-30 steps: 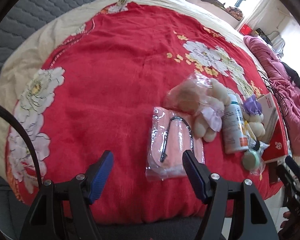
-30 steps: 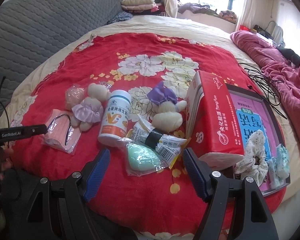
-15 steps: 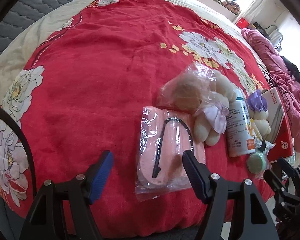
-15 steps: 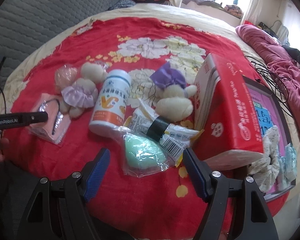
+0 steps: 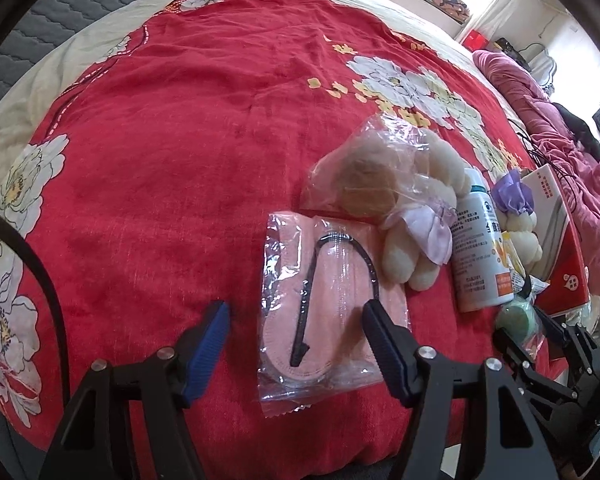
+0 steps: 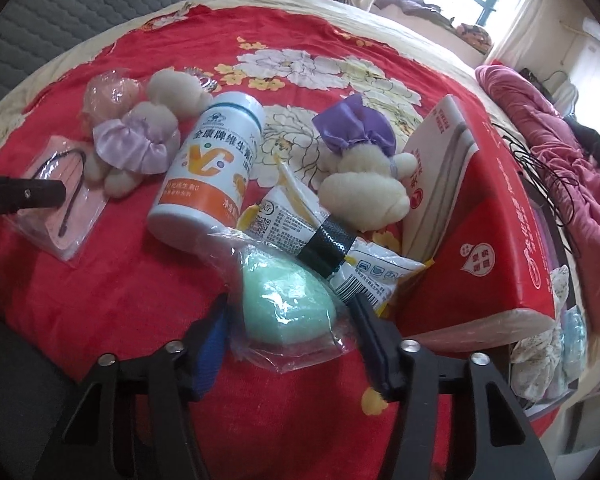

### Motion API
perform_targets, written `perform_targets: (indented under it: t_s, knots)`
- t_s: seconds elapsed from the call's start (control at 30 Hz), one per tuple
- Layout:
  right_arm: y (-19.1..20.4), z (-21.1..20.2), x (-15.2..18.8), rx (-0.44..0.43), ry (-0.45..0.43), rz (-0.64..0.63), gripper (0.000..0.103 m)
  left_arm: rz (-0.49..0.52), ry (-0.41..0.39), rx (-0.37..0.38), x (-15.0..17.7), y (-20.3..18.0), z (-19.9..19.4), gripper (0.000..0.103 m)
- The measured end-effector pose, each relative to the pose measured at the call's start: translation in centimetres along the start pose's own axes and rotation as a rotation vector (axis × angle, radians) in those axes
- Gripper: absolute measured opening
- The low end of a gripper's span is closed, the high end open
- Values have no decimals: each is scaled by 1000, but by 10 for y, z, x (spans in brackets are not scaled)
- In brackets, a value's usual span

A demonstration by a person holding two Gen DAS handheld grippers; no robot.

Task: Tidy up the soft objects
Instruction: 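Grasp the pink mask packet with the left tool while the right tool grasps the green sponge, then carry the mask packet and green sponge over the pink book tray with both tools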

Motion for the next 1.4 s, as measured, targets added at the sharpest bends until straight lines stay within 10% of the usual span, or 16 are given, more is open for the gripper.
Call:
perform_targets:
  t_s: [0.4,1.4]
  knots:
    - [-8,-24,-3,-68,-55,64,48,61,-12,-14,-3,-12,-5,13]
    - [-37,-104,-13,-158,-228,193,48,82,-203,-5,-4,-27,-113,9]
Point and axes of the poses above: each gripper's, at about its wrist camera, not at the fingertips, and z roughly the way its jaws point, y to its left, x to its underside, the point moved 2 cm from there along z, roughly the way its jaws point, and after that the axes turned 13 degrees about -x, right-handed, at the moved point
